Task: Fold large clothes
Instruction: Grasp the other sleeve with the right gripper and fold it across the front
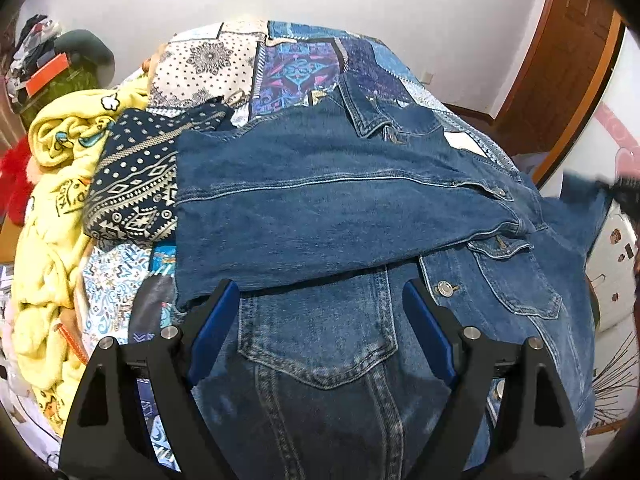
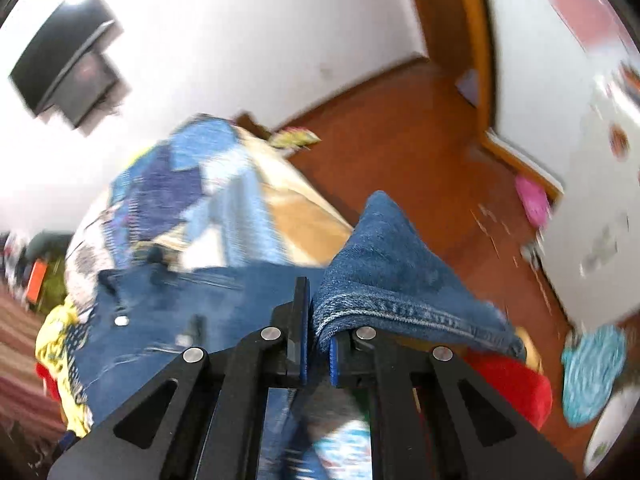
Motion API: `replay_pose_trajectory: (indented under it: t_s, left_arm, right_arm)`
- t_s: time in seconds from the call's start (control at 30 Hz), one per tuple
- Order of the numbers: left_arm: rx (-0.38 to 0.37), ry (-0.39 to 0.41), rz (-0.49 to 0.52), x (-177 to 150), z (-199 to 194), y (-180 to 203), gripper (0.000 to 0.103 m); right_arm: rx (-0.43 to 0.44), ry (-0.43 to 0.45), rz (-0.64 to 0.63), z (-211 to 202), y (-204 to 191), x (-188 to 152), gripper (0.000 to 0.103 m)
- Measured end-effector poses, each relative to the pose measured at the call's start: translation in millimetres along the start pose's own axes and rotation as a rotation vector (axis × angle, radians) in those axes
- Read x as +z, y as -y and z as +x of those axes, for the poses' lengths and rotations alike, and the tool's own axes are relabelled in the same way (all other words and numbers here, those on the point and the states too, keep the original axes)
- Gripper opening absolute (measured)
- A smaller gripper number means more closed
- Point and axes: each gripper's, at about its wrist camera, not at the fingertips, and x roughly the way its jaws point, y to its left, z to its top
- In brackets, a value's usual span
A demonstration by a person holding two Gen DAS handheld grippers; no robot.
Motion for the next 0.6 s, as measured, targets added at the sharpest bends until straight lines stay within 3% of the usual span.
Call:
replay_pose_trajectory:
  t_s: [0.17, 0.3, 0.43, 0.57, 0.6]
  left_arm:
    - [-0.04, 0.037, -0.048, 3, -11, -5, 0.083]
    - [-0.062, 0.044, -0.044, 4, -15, -3, 0.083]
    - [-0.034, 0.057, -0.01, -2, -21, -1, 0.083]
    - [-0.017, 0.058, 0.013, -10, -27, -4, 0.083]
    - [-0.016, 0.054, 0.016, -12, -27, -4, 0.083]
  right_arm:
    - [0.135, 0.039, -0.147, -13, -85, 4, 0.006]
    - [0.243, -0.017, -0.25, -1, -145, -30, 0.006]
    - [0.258, -0.146, -0.329, 36, -171, -78, 0.006]
    - [0.21, -0.288, -0.355, 77, -167, -121, 0.007]
    - [0.21, -0.288, -0.355, 77, -167, -121, 0.007]
